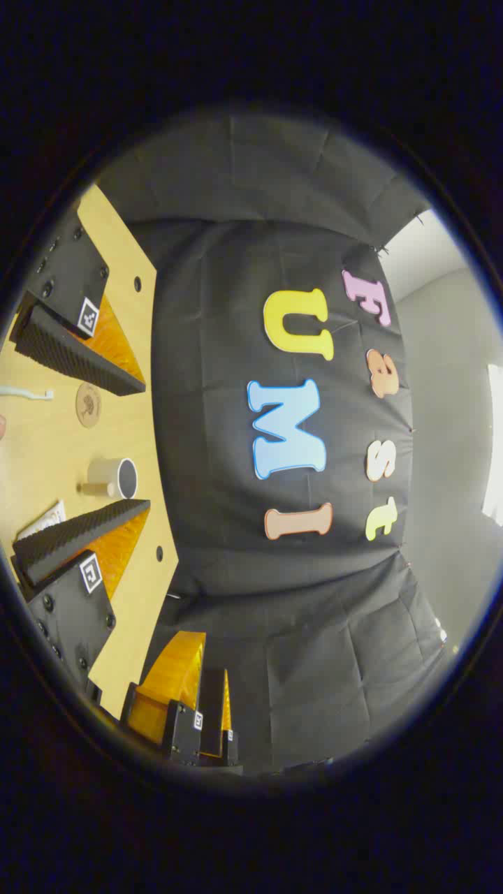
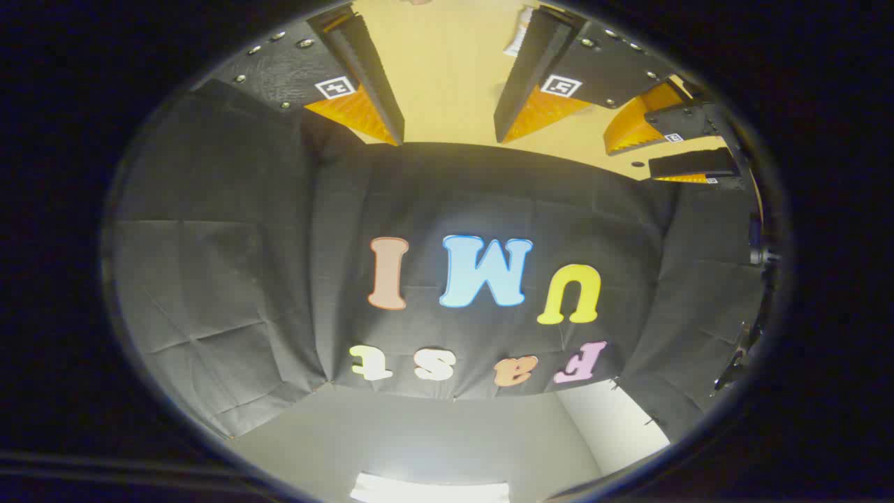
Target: Put the toothbrush and toothpaste on the desktop into the cup, then pick up the cup and place it on the coaster on the desktop.
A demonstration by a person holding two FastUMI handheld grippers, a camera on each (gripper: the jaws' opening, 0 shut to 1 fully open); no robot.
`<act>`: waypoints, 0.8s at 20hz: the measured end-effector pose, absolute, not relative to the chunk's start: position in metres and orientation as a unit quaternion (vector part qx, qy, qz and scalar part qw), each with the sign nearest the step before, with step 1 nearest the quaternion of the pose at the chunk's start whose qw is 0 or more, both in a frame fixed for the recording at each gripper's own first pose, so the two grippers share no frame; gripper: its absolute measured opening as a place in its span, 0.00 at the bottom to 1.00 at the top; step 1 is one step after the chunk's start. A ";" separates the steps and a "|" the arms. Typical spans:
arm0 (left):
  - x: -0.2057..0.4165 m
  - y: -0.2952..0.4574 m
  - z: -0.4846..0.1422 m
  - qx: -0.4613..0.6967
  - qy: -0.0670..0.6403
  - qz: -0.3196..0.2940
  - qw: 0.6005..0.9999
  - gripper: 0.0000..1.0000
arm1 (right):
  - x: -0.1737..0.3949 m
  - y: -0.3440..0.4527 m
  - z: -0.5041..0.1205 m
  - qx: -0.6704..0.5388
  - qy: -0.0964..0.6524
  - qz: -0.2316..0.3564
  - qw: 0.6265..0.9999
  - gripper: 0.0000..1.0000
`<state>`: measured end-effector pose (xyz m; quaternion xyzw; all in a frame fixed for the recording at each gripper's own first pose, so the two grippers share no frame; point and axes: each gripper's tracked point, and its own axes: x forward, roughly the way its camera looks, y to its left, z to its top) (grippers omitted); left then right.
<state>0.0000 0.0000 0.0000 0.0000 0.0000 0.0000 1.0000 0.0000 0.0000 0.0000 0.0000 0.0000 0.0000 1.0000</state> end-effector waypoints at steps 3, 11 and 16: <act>0.002 0.033 0.001 0.004 -0.002 0.014 1.000 0.96 | 0.012 0.028 0.008 -0.006 0.001 0.017 1.000 0.81; 0.012 0.066 0.001 -0.012 0.002 0.041 0.999 0.96 | 0.038 0.047 0.006 0.000 0.017 0.036 0.999 0.81; 0.019 0.064 0.001 -0.005 0.005 0.045 0.999 0.96 | 0.045 0.048 0.003 0.009 0.033 0.044 0.998 0.81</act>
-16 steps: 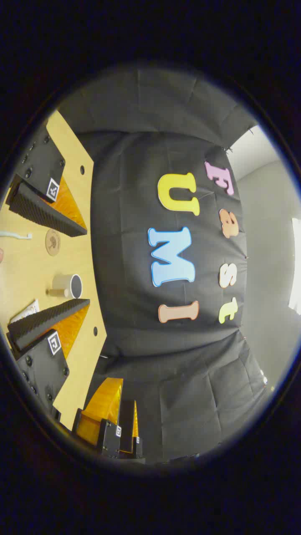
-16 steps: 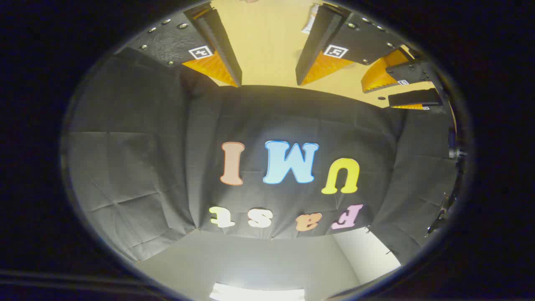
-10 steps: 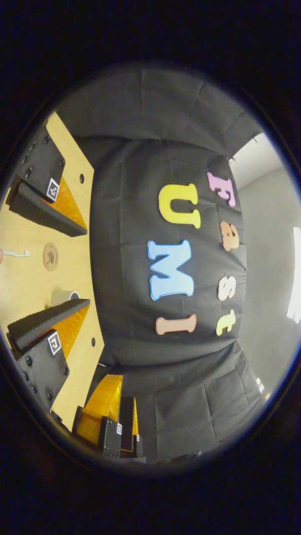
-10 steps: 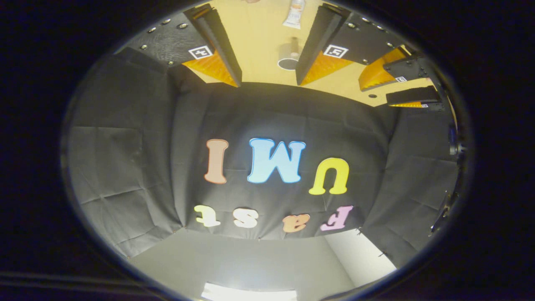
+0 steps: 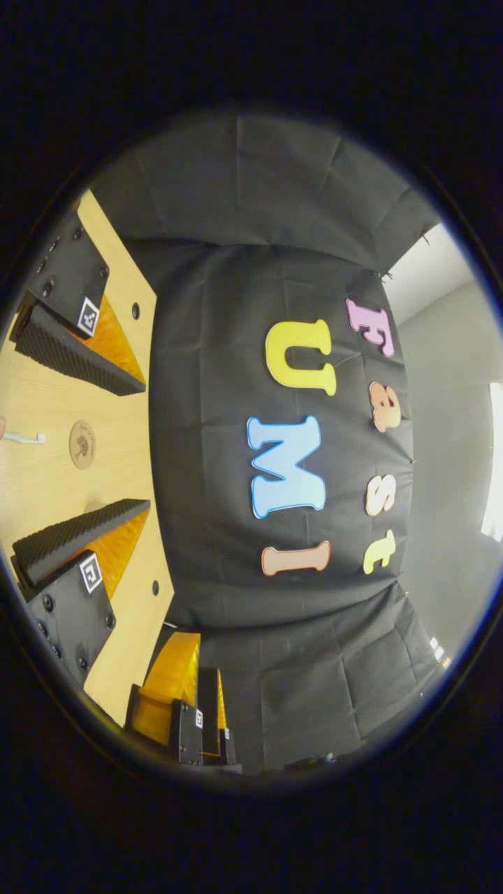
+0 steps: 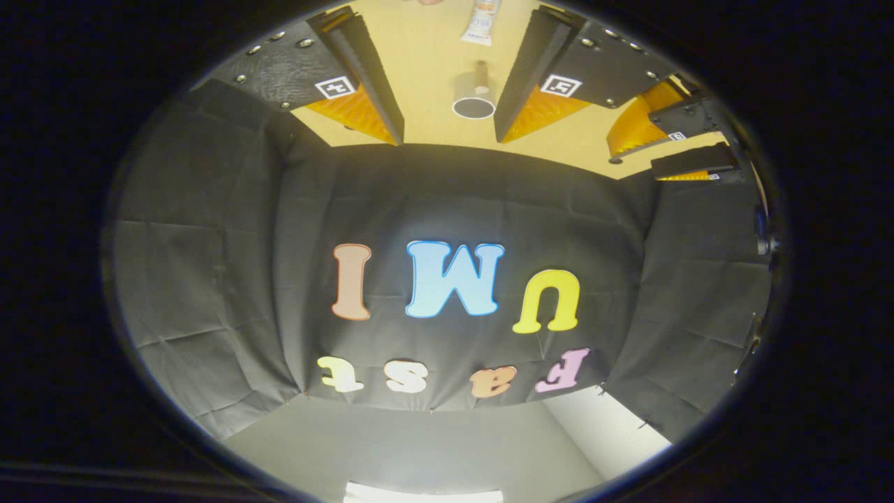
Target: Put the toothbrush and toothpaste on the desktop into the cup, then pick up the cup and place it on the coaster on the desktop.
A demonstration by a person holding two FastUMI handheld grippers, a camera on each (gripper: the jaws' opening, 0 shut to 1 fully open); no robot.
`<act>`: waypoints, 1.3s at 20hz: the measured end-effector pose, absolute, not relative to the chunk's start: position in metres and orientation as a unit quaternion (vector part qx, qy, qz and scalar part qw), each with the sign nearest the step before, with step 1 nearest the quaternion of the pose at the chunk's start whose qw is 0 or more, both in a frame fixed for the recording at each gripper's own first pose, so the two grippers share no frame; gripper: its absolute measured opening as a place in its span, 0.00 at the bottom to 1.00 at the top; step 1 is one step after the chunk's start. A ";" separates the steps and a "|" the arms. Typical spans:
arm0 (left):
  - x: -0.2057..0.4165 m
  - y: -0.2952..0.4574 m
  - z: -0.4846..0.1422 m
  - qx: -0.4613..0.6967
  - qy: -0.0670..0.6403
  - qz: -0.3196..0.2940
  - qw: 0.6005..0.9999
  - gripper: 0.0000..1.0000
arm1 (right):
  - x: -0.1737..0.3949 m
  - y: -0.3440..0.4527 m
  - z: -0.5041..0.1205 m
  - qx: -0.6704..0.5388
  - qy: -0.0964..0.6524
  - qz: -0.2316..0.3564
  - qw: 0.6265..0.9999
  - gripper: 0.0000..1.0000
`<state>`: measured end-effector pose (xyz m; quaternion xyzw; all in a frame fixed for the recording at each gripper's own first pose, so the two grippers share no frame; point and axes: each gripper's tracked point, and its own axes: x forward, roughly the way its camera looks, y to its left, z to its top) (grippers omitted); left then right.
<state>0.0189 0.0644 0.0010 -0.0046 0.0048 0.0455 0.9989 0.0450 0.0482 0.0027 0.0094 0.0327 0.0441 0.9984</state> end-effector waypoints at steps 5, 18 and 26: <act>0.023 0.053 -0.017 -0.018 0.032 0.035 0.999 0.96 | 0.049 0.048 -0.008 0.009 0.052 0.057 0.997 0.81; 0.036 0.059 -0.108 -0.054 0.192 0.032 0.979 0.98 | 0.059 0.071 -0.076 0.061 0.211 0.109 0.970 0.81; 0.030 0.075 -0.172 -0.114 0.310 0.068 0.942 0.96 | 0.062 0.081 -0.115 0.075 0.299 0.116 0.944 0.81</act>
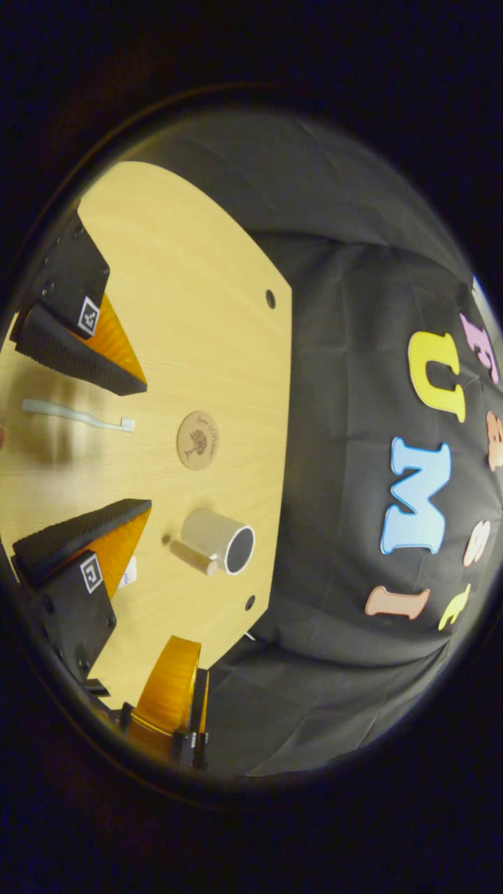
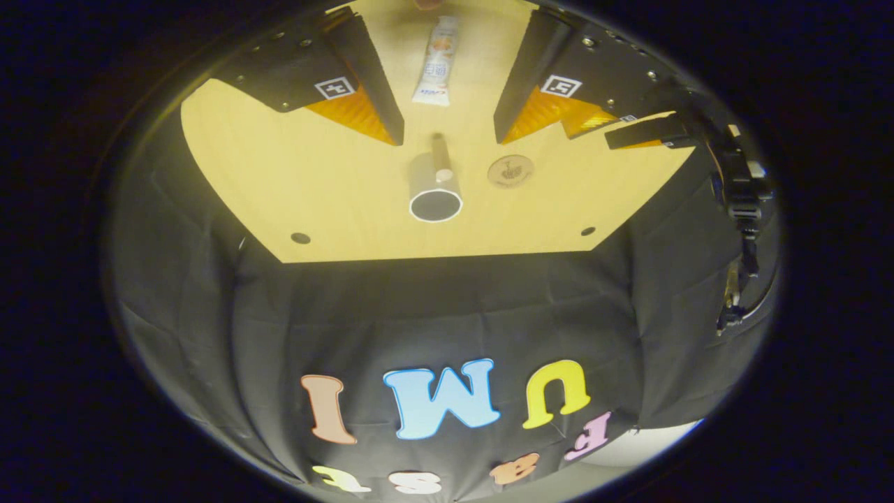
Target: Put the toothbrush and toothpaste on the desktop into the cup, then pick up the cup and place it on the coaster on the desktop.
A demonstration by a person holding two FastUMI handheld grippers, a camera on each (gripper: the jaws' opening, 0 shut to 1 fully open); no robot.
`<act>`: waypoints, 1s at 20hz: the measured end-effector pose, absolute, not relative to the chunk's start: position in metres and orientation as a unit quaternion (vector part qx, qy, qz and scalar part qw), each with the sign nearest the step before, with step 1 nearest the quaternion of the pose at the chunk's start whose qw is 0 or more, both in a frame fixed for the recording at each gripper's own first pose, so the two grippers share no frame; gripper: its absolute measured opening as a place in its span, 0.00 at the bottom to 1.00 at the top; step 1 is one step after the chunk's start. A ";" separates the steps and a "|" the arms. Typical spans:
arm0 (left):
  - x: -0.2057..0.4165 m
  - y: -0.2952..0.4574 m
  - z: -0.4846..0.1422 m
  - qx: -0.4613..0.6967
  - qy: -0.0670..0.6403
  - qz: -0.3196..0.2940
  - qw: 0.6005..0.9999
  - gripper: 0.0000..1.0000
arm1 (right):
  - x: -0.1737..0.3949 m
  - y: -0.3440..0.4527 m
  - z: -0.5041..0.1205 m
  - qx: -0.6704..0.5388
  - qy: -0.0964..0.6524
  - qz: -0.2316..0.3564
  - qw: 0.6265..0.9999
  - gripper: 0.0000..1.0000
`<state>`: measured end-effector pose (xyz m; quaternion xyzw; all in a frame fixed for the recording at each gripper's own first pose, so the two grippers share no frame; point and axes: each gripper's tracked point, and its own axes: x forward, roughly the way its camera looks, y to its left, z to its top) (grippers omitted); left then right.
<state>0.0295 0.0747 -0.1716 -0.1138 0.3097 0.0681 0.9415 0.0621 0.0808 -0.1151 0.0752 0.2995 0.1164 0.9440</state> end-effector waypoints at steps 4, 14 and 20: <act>0.015 0.077 -0.210 -0.122 0.387 0.073 0.911 0.99 | 0.061 0.080 -0.147 0.071 0.369 0.104 0.921 0.81; -0.019 0.076 -0.264 -0.094 0.531 0.052 0.840 1.00 | 0.051 0.091 -0.205 0.032 0.500 0.105 0.859 0.81; -0.022 0.077 -0.283 -0.076 0.584 0.037 0.808 0.99 | 0.035 0.092 -0.238 0.052 0.579 0.101 0.807 0.83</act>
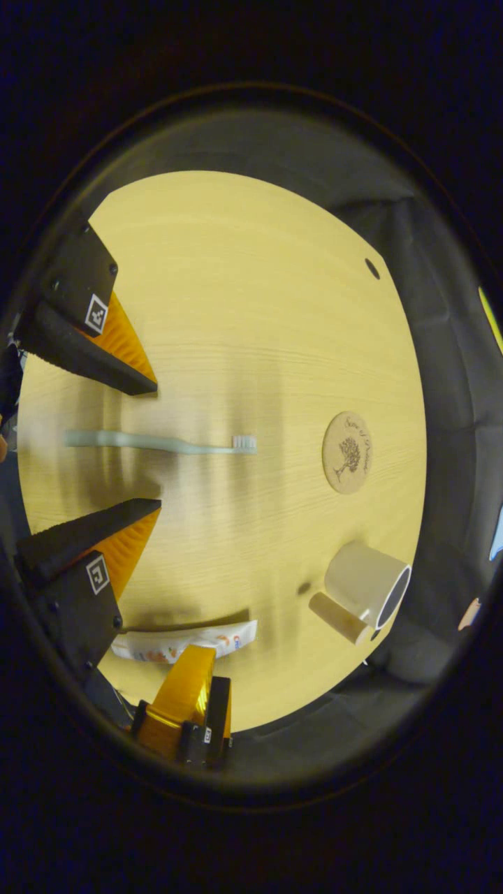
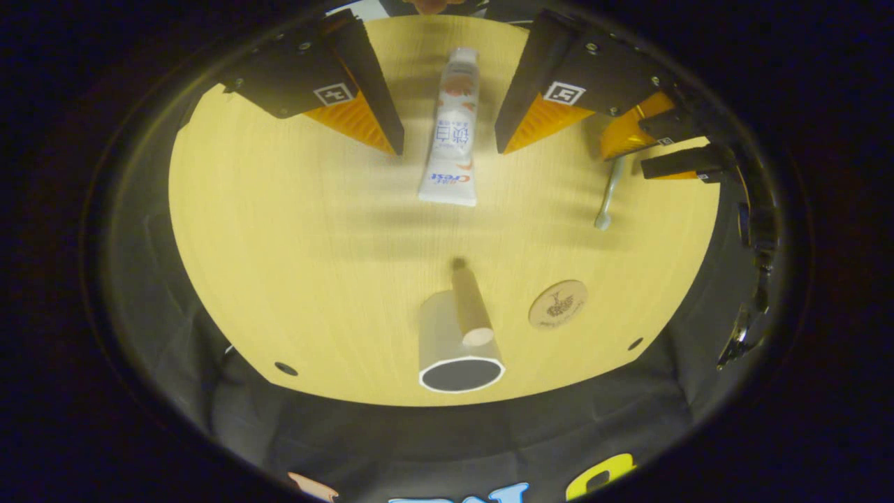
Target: Put the toothbrush and toothpaste on the desktop into the cup, then pick up the cup and place it on the coaster on the desktop.
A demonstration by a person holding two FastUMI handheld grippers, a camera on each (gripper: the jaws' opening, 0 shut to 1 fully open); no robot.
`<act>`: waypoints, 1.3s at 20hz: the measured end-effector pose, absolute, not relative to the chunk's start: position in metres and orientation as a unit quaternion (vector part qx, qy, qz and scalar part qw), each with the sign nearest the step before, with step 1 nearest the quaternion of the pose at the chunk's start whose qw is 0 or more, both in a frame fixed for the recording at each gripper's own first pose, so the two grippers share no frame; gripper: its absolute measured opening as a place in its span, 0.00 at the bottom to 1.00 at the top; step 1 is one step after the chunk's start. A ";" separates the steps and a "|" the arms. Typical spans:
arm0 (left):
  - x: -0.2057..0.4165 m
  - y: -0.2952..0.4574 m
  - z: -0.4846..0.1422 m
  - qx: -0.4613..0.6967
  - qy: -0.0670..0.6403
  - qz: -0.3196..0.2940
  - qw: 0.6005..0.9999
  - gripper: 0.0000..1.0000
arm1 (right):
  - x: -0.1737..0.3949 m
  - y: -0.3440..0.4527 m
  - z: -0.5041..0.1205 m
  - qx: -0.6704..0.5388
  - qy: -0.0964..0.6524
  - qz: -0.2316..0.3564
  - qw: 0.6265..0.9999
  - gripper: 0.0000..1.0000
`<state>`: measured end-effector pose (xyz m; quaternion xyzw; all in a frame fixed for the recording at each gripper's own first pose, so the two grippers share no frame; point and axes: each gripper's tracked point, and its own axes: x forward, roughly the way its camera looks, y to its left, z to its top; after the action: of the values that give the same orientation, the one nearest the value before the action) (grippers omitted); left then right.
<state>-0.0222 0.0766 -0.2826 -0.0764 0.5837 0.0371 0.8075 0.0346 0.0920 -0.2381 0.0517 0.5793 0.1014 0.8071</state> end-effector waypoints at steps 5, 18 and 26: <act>-0.022 0.073 -0.294 -0.076 0.607 0.034 0.790 0.98 | 0.038 0.092 -0.254 0.046 0.596 0.097 0.795 0.83; -0.015 0.065 -0.293 -0.063 0.611 0.026 0.789 0.61 | 0.036 0.092 -0.269 0.031 0.616 0.100 0.781 0.80; -0.016 0.072 -0.291 -0.076 0.609 0.039 0.789 0.18 | 0.030 0.087 -0.269 0.030 0.617 0.108 0.779 0.36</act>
<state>-0.0160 0.0718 -0.2914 -0.0760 0.6086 0.0392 0.7889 0.0305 0.0873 -0.2691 0.0299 0.6168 0.1083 0.7790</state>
